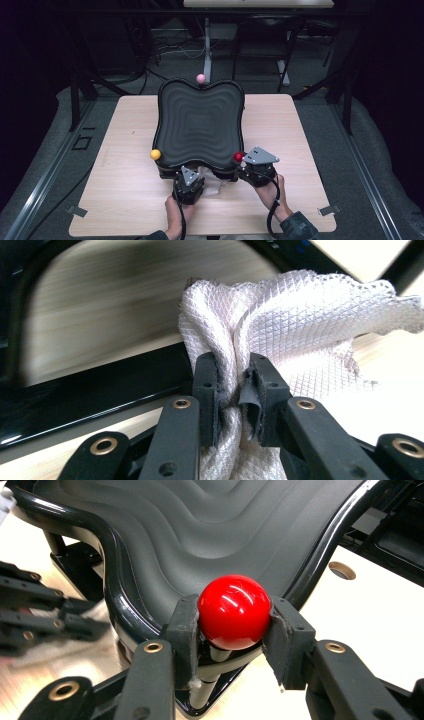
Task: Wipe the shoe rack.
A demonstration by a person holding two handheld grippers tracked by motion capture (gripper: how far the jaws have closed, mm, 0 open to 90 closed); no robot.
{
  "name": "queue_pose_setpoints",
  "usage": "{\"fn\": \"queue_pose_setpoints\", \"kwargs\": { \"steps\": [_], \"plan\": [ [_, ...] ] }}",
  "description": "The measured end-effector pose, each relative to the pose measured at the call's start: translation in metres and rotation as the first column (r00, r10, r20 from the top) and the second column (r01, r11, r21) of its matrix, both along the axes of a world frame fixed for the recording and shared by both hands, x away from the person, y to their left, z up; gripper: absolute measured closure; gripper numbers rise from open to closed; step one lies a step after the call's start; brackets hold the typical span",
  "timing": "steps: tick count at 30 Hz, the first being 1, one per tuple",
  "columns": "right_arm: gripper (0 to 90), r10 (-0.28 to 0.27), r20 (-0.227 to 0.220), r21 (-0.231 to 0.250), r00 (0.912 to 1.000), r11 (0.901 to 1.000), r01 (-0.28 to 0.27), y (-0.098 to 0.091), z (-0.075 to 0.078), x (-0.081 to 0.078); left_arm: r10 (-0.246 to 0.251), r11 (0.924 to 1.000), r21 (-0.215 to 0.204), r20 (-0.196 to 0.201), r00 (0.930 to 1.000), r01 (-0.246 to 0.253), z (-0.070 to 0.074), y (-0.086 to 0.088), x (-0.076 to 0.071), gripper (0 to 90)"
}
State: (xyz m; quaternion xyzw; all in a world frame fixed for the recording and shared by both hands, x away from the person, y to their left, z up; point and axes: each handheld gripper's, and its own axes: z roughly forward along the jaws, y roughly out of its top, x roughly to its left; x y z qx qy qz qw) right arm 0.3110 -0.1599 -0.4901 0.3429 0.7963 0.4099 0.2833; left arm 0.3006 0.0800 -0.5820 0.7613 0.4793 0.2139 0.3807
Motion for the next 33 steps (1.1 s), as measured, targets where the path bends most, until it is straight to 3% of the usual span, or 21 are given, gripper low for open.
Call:
{"fn": "queue_pose_setpoints", "kwargs": {
  "steps": [10, 15, 21, 26, 27, 33],
  "plan": [
    [59.9, 0.002, 0.006, 0.004, 1.0000, 1.0000, -0.002, 0.000, 0.000, 0.001, 0.094, 0.9954, 0.020, -0.016, 0.9955, -0.093, 0.002, 0.036, 0.001, 75.9],
    [59.9, 0.003, 0.006, 0.004, 1.0000, 1.0000, -0.003, 0.000, 0.000, 0.001, 0.151, 0.9885, 0.019, -0.024, 0.9883, -0.150, 0.002, 0.055, 0.001, 75.9],
    [59.9, -0.019, 0.007, -0.016, 0.9998, 0.9997, 0.019, 0.001, 0.000, 0.000, 0.187, 0.9824, 0.015, -0.040, 0.9816, -0.186, 0.001, 0.068, 0.001, 75.8],
    [59.9, 0.002, 0.006, 0.003, 1.0000, 1.0000, -0.002, 0.000, 0.000, 0.001, 0.223, 0.9748, 0.001, -0.062, 0.9729, -0.223, 0.003, 0.081, 0.002, 75.8],
    [59.9, -0.022, 0.006, -0.019, 0.9997, 0.9996, 0.022, 0.001, 0.001, 0.000, 0.226, 0.9741, 0.003, -0.062, 0.9722, -0.226, 0.003, 0.083, 0.002, 75.8],
    [59.9, -0.006, 0.002, -0.007, 1.0000, 1.0000, 0.006, 0.001, 0.001, 0.001, 0.218, 0.9759, 0.005, -0.051, 0.9746, -0.218, 0.006, 0.082, -0.002, 76.0]
  ]
}}
